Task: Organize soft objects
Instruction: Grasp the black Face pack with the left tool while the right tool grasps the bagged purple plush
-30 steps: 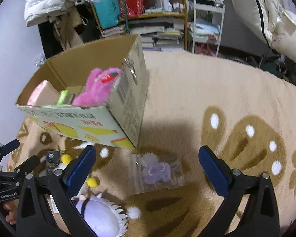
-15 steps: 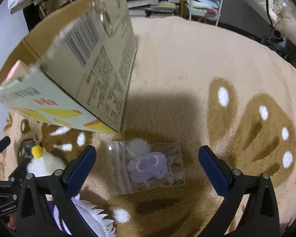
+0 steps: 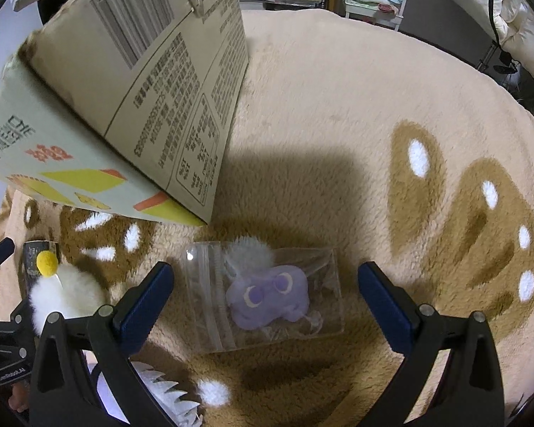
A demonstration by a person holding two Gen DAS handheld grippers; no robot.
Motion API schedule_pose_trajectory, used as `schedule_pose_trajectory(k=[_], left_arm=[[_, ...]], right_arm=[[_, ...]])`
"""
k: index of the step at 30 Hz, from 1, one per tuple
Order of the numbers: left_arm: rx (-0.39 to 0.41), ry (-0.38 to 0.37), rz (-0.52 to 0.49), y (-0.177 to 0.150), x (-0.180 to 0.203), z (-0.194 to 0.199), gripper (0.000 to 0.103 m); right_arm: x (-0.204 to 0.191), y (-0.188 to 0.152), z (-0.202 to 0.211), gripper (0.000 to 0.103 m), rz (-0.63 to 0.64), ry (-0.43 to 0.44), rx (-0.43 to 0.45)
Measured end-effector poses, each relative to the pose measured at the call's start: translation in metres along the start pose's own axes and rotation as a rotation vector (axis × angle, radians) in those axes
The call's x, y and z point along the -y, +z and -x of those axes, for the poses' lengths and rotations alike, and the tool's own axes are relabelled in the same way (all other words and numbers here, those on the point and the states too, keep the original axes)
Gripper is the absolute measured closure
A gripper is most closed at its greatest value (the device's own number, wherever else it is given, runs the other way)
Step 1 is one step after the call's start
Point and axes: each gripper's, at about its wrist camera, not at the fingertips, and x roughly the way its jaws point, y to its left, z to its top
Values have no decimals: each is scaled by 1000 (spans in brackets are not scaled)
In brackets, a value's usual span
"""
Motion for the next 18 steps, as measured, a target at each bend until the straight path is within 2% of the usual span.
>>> schedule_pose_trajectory(k=[9, 14, 18], left_arm=[[-21, -11, 40, -2, -6, -1, 8], [-41, -45, 85, -3, -16, -3, 21], [-56, -77, 109, -5, -21, -4, 44]], right_arm=[[2, -11, 8, 17, 0, -15, 10], [-5, -19, 15, 21, 15, -5, 13], [-9, -24, 20, 23, 27, 2, 20]])
